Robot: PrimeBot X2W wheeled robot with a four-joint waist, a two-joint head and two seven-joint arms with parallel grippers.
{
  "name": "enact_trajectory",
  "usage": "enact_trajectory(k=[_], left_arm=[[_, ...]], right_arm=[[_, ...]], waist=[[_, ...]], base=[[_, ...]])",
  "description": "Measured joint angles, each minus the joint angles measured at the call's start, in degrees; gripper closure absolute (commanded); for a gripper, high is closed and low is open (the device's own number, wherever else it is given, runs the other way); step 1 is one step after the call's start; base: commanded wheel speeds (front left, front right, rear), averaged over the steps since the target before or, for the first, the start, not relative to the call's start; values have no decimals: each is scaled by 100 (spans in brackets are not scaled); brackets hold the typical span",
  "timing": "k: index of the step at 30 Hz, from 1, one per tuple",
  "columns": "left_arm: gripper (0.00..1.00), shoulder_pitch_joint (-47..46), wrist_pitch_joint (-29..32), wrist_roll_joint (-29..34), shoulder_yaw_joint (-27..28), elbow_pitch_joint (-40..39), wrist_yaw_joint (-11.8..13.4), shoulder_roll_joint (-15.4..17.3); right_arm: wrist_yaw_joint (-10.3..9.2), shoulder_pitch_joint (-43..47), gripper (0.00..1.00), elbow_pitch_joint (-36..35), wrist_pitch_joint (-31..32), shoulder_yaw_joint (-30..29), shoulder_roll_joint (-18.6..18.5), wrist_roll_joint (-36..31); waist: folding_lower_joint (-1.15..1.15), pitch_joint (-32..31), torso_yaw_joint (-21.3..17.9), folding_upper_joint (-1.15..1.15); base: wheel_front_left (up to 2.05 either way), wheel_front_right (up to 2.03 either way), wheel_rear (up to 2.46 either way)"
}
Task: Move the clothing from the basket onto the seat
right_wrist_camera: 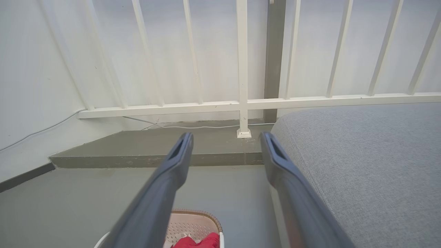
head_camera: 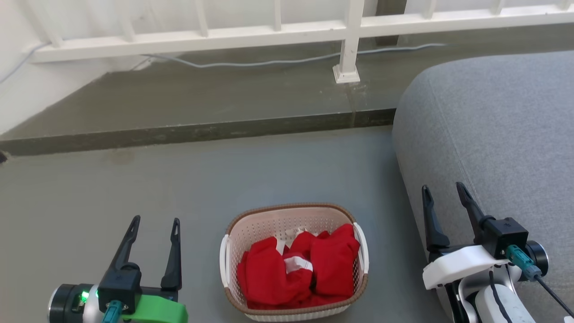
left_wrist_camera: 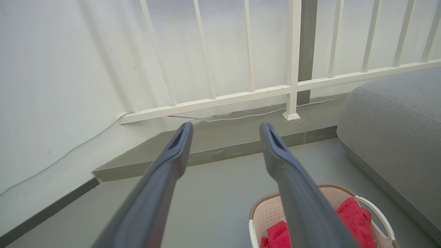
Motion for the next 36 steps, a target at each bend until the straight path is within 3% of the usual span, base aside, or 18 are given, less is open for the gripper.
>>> enact_trajectory(k=[15, 36], left_arm=[[0, -332, 0, 11, 73, -92, -85, 93], [0, -1831, 29, 205, -333, 1001, -491, 102]], right_arm=[[66, -530, 0, -344, -2, -90, 0, -14], [-2, -1653, 0, -750, -10, -737, -135, -13]], waist=[[0, 859, -72, 0], [0, 2531, -328, 0]], base=[[0, 0, 0], [0, 0, 0]])
